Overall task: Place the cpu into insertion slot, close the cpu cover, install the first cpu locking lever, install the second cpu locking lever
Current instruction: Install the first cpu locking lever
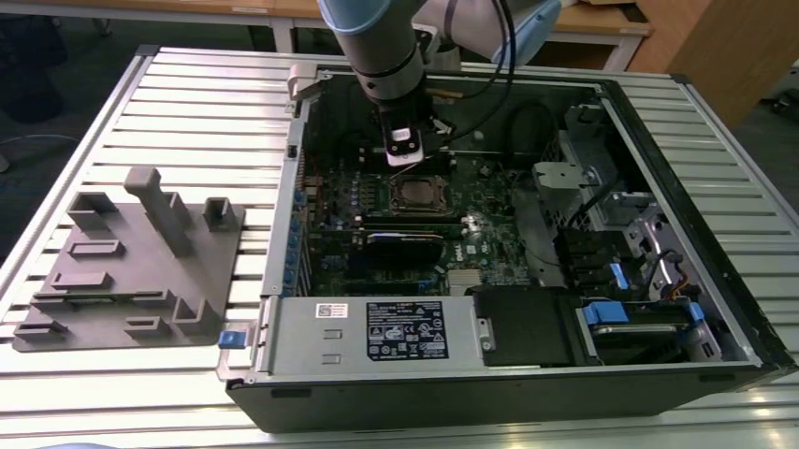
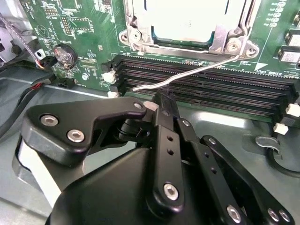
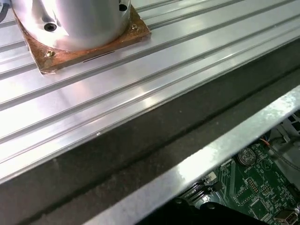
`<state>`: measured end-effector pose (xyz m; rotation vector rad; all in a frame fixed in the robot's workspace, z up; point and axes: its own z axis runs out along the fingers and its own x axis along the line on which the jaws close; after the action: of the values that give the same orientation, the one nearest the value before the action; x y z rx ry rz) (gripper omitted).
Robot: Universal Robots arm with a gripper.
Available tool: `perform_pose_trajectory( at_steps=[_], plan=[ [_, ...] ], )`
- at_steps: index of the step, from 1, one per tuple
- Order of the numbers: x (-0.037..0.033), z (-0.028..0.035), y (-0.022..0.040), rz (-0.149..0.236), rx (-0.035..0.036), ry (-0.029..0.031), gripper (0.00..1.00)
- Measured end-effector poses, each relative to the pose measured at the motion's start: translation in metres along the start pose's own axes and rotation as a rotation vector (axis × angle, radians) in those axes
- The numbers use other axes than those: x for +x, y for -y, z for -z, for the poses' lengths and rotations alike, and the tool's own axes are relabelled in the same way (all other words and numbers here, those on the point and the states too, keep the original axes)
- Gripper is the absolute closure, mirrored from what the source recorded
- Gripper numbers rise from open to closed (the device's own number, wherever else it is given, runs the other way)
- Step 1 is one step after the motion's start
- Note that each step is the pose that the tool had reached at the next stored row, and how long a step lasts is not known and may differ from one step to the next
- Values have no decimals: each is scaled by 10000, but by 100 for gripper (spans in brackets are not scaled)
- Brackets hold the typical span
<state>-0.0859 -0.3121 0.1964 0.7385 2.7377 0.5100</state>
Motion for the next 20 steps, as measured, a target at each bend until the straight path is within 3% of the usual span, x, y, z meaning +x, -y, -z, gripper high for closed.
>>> perform_pose_trajectory(
  at_steps=[7,12,20],
  plan=[
    [6,-2,-1,-27,-64,-30,89],
    [-10,79,-38,-17,-34,-16,89],
    [-10,79,-38,-12,-25,-11,89]
  ],
)
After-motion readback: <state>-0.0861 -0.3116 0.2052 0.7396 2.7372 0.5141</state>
